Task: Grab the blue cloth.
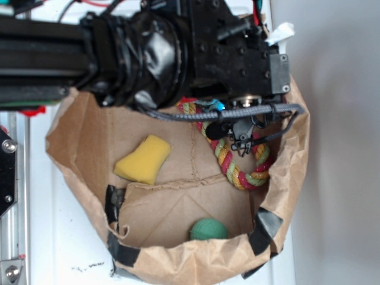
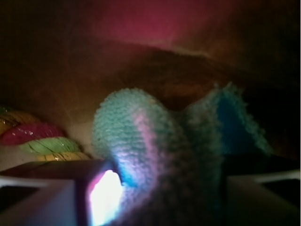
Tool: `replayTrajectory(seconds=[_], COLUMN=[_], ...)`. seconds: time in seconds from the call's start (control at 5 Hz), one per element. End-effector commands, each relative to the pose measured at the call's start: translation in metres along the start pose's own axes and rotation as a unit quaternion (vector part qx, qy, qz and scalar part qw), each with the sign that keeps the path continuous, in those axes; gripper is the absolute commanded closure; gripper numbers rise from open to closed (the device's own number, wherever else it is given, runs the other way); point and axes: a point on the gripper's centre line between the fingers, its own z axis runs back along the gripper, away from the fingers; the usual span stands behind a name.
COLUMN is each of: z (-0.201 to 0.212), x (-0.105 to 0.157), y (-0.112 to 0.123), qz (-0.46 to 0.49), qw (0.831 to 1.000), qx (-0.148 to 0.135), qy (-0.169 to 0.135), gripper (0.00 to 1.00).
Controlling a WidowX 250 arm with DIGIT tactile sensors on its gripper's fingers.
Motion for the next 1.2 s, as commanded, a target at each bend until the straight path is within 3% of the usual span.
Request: replayTrajectory(seconds=[0.0, 0.2, 0.4, 0.6, 0.8, 1.0], z=[0.020, 0.028, 0.049, 0.077, 0.111, 0.140], x=[0.013, 0.013, 0.007, -0.011, -0.031, -0.046], y=[0.009, 0.014, 0.016, -0.002, -0.015, -0.018], qz=[0.015, 0.026, 0.023, -0.020, -0.054, -0.075], qw=[1.000, 0.999, 0.998, 0.993, 0.987, 0.986], qx=[-0.011, -0.020, -0.047, -0.112, -0.147, -0.148], qy=[-0.012, -0.012, -0.016, -0.020, -0.019, -0.024], gripper=[1.00, 1.00, 1.00, 1.00, 1.00, 1.00])
